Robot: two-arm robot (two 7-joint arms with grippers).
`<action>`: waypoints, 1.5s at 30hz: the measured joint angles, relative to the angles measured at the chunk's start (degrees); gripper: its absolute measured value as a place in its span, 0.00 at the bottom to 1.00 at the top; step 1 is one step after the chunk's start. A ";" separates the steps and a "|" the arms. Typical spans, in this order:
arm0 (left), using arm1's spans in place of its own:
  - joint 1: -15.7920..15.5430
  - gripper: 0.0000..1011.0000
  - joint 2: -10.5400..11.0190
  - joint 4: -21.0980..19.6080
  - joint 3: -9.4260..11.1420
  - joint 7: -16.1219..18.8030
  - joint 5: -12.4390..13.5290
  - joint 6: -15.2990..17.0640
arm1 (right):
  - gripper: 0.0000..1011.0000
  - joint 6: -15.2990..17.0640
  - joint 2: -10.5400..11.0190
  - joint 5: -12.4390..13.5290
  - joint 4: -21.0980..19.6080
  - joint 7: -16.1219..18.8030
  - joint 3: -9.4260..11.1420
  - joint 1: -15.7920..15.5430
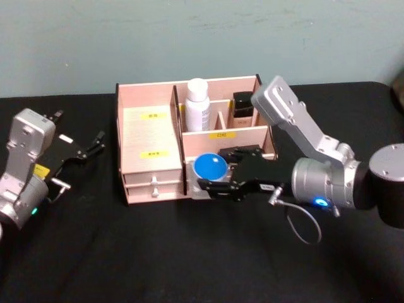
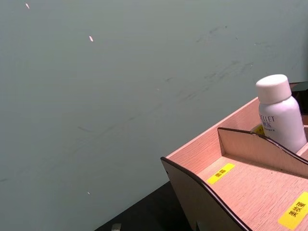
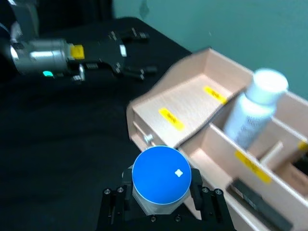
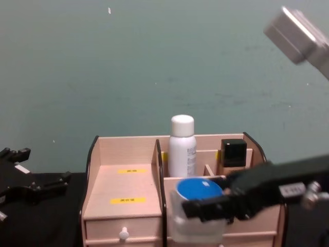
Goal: Pick up the facial cleanser and watermelon frost from the table and place them into the tiered storage box.
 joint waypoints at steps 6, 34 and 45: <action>0.00 1.00 0.00 0.00 0.00 0.00 0.00 0.00 | 0.71 -0.11 -2.52 0.03 2.12 0.52 -2.57 4.10; 0.00 1.00 0.00 0.00 0.00 0.00 0.00 0.00 | 0.71 -4.71 -11.25 -1.27 17.95 0.92 -9.13 15.72; 0.00 1.00 0.00 0.00 0.00 0.00 0.00 0.00 | 0.71 -7.14 -13.67 -2.38 23.56 1.84 -9.86 18.22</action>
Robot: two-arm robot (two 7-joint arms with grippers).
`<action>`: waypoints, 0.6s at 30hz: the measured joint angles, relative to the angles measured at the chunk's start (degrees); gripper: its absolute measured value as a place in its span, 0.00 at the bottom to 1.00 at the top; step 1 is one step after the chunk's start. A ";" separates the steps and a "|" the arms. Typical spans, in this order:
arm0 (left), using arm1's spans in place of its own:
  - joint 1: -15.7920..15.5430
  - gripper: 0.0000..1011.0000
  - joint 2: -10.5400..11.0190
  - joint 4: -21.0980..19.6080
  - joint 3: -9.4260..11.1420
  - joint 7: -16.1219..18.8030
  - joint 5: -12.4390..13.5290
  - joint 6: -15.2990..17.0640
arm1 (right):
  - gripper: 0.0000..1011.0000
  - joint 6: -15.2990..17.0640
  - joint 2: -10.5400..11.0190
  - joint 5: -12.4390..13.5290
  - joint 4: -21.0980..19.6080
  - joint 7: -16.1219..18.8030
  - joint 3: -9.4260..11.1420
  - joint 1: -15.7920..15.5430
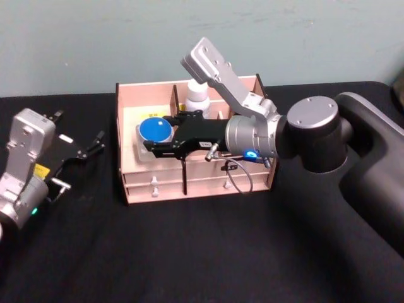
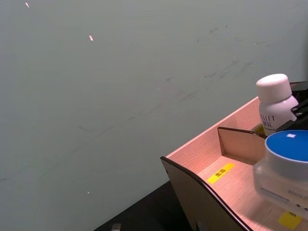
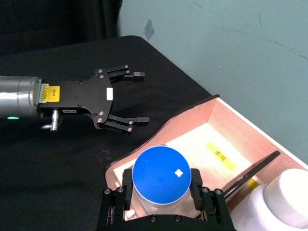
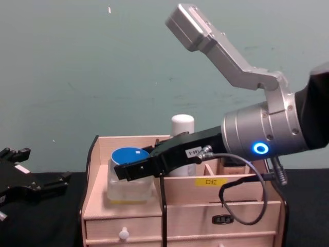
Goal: Pick up the facial cleanser and watermelon frost from the table and place them into the tiered storage box.
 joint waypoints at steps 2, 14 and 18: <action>0.00 1.00 0.00 0.00 0.00 0.00 0.00 0.00 | 0.71 -0.23 -0.32 -0.14 0.62 0.06 -0.05 0.28; 0.00 1.00 0.00 0.00 0.00 0.00 0.00 0.00 | 0.71 -1.16 -1.83 -0.77 4.31 0.69 -0.01 1.48; 0.00 1.00 0.00 0.01 0.00 0.00 0.00 0.00 | 0.71 -1.14 -1.89 -0.89 4.77 0.88 0.01 1.53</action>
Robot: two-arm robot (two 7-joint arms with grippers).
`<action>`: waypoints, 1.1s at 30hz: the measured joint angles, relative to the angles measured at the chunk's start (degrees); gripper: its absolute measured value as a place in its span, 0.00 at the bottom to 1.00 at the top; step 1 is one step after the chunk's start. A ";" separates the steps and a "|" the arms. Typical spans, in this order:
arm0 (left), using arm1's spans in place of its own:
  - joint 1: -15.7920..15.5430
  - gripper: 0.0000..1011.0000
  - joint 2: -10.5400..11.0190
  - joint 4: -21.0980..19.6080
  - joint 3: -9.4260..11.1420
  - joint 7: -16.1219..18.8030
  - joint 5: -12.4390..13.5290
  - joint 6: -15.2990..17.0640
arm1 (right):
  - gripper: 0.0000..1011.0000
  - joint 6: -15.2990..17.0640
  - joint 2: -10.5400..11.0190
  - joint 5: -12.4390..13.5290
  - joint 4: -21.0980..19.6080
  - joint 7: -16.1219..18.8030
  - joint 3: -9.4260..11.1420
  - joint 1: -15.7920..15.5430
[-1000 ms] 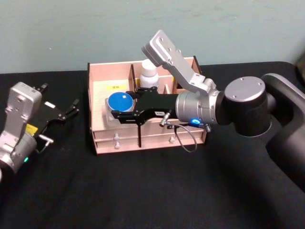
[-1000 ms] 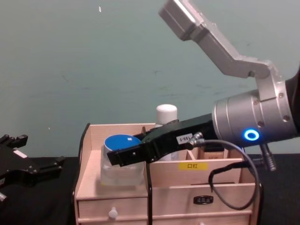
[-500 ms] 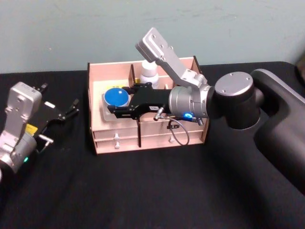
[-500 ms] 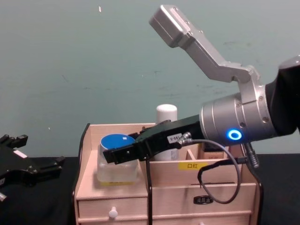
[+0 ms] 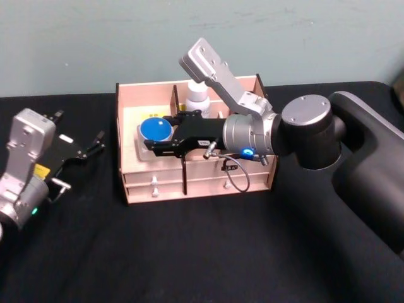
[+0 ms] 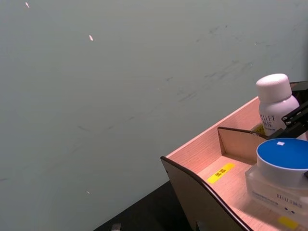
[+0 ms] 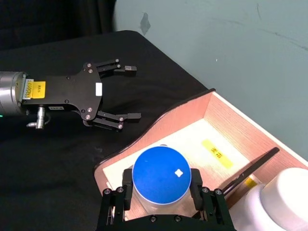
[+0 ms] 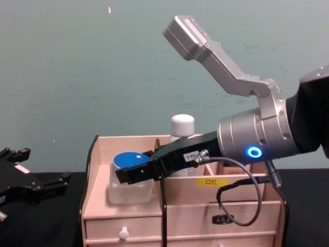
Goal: Pick up the facial cleanser and watermelon frost from the table and place them into the tiered storage box.
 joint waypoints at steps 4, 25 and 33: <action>0.00 1.00 0.00 -0.01 0.00 0.00 0.00 0.00 | 0.71 0.08 -0.06 -0.10 0.21 0.04 -0.04 0.08; 0.00 1.00 0.00 -0.01 0.00 0.00 0.00 0.00 | 0.99 -2.12 -0.26 0.23 -0.58 -0.71 1.28 -0.93; 0.00 1.00 0.00 -0.01 0.00 0.00 0.00 0.00 | 0.99 -5.45 1.27 0.09 -5.78 -3.16 3.13 -4.15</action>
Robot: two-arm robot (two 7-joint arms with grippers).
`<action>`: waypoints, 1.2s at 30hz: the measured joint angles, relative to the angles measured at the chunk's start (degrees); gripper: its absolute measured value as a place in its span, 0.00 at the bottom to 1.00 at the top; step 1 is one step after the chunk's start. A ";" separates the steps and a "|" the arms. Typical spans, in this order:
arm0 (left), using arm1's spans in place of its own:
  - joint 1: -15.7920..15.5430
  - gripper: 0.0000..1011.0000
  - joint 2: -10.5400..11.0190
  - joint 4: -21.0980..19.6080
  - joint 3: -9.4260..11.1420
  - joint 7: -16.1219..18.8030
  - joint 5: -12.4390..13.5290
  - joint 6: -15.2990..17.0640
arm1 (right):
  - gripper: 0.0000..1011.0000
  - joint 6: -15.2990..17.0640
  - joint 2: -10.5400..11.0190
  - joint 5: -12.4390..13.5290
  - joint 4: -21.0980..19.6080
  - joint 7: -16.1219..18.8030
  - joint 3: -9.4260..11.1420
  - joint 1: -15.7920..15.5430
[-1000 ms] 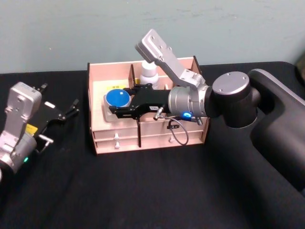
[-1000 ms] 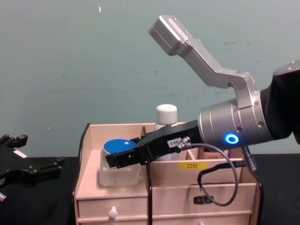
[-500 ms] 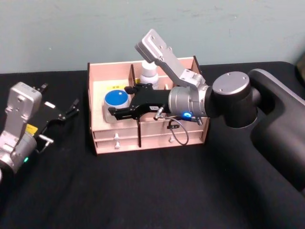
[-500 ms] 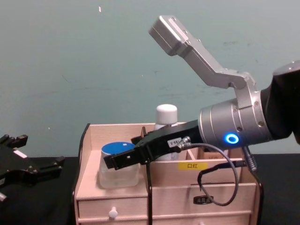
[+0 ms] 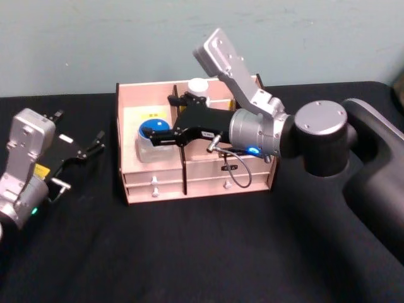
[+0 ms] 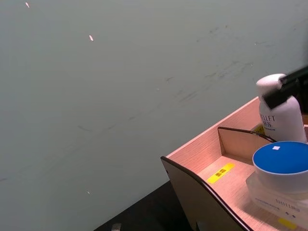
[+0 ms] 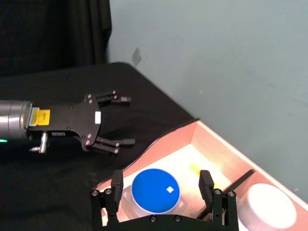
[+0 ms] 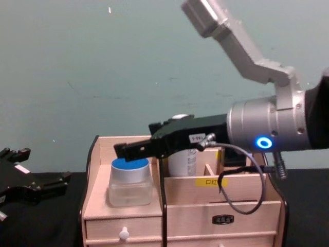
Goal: Pick up the facial cleanser and watermelon frost from the table and place them into the tiered storage box.
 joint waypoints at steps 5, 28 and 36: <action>0.00 1.00 0.00 0.00 0.00 0.00 0.00 0.00 | 0.99 -2.16 1.54 -0.47 -5.17 -2.71 1.96 -3.53; 0.00 1.00 0.00 0.00 0.00 0.00 0.00 0.00 | 0.99 -7.91 7.39 -1.78 -22.88 -17.44 19.89 -22.74; 0.00 1.00 0.00 0.00 0.00 0.00 0.00 0.00 | 0.99 -8.60 6.68 -3.15 -21.32 -21.19 24.35 -24.97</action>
